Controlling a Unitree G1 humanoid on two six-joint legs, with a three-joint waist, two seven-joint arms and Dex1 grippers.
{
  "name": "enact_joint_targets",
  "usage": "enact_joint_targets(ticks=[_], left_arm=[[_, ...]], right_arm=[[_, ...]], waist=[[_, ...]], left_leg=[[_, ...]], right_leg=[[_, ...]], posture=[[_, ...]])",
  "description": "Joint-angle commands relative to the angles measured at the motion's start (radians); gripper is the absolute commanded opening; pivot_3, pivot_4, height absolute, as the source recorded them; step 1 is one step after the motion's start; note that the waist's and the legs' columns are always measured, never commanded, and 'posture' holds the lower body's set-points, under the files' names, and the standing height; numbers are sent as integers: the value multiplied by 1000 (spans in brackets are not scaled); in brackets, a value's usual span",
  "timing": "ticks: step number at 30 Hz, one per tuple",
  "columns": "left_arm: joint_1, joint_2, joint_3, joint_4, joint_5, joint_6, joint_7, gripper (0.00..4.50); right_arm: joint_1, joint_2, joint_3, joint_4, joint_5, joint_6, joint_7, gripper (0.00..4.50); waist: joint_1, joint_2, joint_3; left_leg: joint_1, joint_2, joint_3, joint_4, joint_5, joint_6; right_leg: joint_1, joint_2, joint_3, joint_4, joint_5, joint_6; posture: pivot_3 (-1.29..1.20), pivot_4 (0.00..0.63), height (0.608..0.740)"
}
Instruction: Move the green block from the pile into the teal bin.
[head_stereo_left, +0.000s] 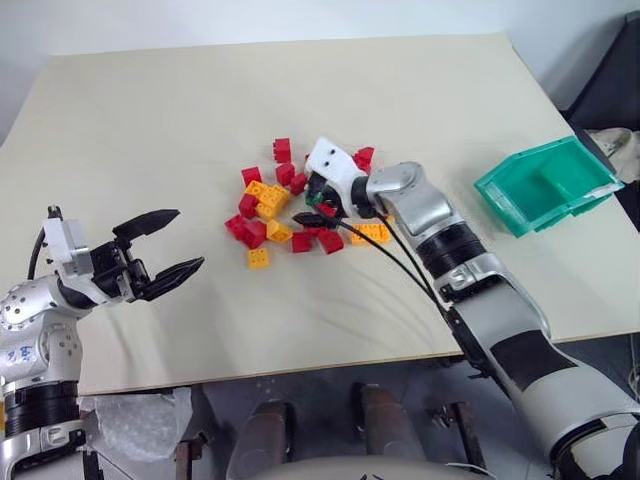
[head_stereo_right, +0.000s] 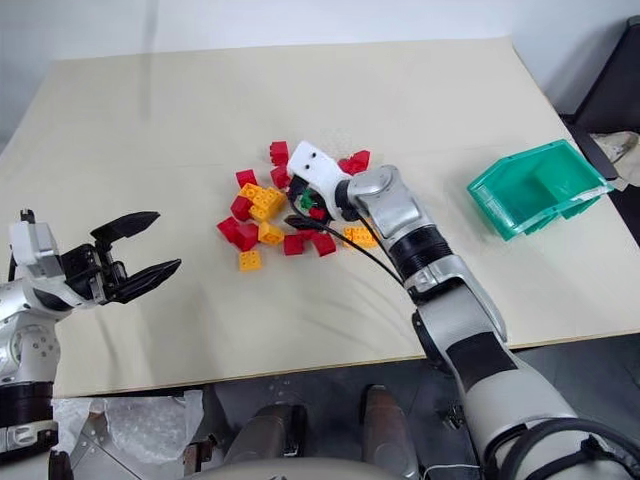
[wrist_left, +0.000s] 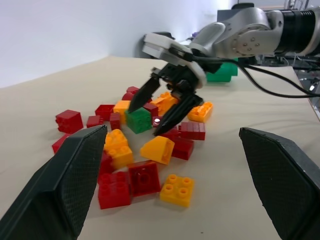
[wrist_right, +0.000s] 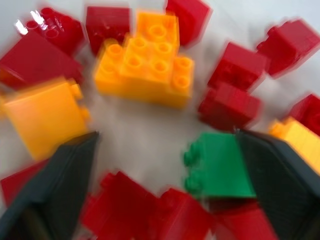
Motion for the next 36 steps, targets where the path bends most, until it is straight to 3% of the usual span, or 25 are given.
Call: enact_joint_targets(ticks=[1, 14, 22, 25, 30, 36], left_arm=[[40, -3, 44, -62, -21, -11, 21, 4500], [61, -23, 38, -95, -19, -16, 56, 4500], [57, -23, 35, -90, -19, -15, 61, 4500], [51, -26, 28, -87, -17, -13, 63, 4500], [31, -22, 22, -71, -14, -9, 60, 4500], [9, -19, 14, -57, -10, -6, 57, 4500]], right_arm=[[-35, 12, 0, 83, -40, -38, 7, 4475], [-156, 62, 2, 369, -172, -135, -122, 4475], [-162, 57, -18, 375, -183, -123, -65, 4475], [-151, 55, -27, 364, -180, -119, -22, 3892], [-148, 55, -37, 342, -176, -70, 38, 2299], [-154, 11, -99, 226, -124, -29, 114, 2173]], waist=[[-2, 0, 0], [1, 0, 0], [1, 1, 0], [1, 1, 0], [0, 1, 0], [1, 1, 0]], left_leg=[[0, 0, 0, 0, 0, 0], [1, 0, -1, 2, 0, 0], [1, 0, -1, 2, 0, 0], [1, 0, -1, 2, 0, 0], [1, 0, -1, 2, 0, 0], [1, 0, -1, 2, 0, -1]], right_leg=[[0, 0, 0, 0, 0, 0], [3, -1, 0, 1, 0, 0], [3, -1, 0, 1, 0, 0], [3, -1, 0, 1, 0, 0], [3, -1, 0, 0, 0, 0], [3, -1, 0, 0, 0, 0]], posture=[[0, 150, 740], [0, 150, 740], [0, 150, 740], [0, 150, 740], [0, 150, 740], [0, 150, 740]])
